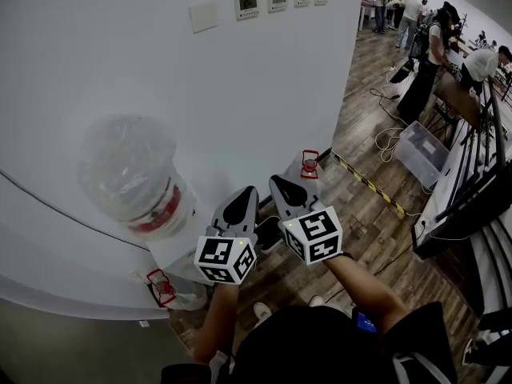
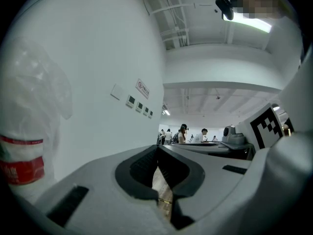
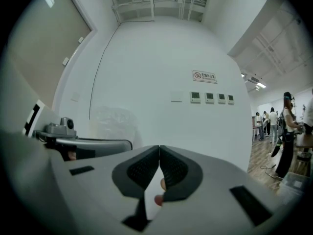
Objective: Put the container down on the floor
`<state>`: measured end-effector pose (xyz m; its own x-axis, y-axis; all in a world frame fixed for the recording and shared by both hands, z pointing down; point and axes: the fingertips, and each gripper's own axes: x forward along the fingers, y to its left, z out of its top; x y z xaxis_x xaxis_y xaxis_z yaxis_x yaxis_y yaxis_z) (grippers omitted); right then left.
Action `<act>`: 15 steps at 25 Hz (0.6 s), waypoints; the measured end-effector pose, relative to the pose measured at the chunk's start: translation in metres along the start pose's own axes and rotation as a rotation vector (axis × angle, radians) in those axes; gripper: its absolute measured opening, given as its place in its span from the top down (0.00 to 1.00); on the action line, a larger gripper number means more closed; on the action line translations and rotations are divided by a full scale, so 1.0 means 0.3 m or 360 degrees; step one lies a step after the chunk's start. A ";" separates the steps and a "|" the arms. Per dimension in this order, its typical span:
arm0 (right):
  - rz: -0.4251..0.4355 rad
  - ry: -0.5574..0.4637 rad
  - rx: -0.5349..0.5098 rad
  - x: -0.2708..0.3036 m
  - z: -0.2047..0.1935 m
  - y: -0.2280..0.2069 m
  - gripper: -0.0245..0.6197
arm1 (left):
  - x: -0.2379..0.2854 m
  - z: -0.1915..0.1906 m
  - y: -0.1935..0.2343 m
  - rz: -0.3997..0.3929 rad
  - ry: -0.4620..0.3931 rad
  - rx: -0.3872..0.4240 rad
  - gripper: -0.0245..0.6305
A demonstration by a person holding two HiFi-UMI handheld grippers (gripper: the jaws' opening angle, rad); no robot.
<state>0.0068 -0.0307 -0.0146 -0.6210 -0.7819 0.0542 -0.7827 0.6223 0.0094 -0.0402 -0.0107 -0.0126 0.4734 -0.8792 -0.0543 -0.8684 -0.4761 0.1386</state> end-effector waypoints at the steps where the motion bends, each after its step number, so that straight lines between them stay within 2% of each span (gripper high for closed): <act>1: 0.0000 -0.0004 0.0003 -0.009 0.002 -0.014 0.91 | 0.007 -0.002 -0.013 0.0008 0.0007 0.0018 0.94; 4: -0.0003 -0.0018 0.0033 -0.032 0.007 -0.057 0.91 | 0.022 -0.006 -0.042 0.0043 0.0025 0.0068 0.94; 15: 0.0011 -0.0025 0.0028 -0.090 -0.006 -0.135 0.92 | 0.057 -0.021 -0.110 0.0089 0.0030 0.0068 0.94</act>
<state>0.0554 -0.0348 -0.0146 -0.6271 -0.7780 0.0383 -0.7788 0.6273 -0.0084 -0.0027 -0.0098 -0.0118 0.4260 -0.9042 -0.0290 -0.8990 -0.4267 0.0983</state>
